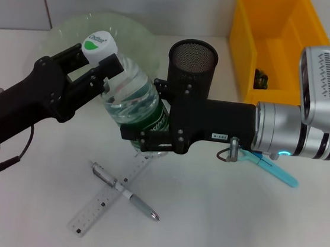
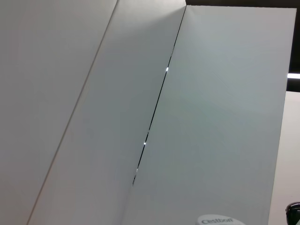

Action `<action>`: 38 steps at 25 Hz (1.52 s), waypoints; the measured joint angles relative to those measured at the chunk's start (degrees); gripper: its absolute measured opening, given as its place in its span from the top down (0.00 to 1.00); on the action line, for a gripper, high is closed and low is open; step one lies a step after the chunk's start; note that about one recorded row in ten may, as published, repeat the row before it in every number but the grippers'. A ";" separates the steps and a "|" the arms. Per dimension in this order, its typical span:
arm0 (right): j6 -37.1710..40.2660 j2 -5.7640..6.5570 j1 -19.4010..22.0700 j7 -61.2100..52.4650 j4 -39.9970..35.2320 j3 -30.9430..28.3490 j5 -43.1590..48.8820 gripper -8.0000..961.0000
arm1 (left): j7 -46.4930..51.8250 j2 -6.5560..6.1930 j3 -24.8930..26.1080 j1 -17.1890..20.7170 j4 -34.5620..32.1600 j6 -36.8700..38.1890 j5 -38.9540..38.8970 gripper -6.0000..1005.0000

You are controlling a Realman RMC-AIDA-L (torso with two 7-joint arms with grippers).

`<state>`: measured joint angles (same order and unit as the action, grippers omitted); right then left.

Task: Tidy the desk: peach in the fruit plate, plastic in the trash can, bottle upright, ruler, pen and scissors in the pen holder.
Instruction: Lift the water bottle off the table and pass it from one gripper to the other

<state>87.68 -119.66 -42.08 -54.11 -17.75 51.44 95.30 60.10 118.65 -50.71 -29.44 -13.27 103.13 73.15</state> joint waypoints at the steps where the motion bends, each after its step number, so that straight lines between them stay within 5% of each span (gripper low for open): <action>1: -0.03 0.02 -0.04 -0.13 -0.01 0.04 0.05 0.19 | 0.00 0.00 0.00 0.00 0.00 0.01 0.06 0.57; 38: -2.40 0.06 0.62 0.05 -0.65 2.97 -0.08 0.15 | 0.20 -0.18 -0.01 0.00 -0.27 -0.33 0.06 0.57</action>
<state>85.29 -119.61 -41.47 -54.06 -18.40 54.41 95.22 60.31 118.47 -50.72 -29.44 -13.54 102.80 73.21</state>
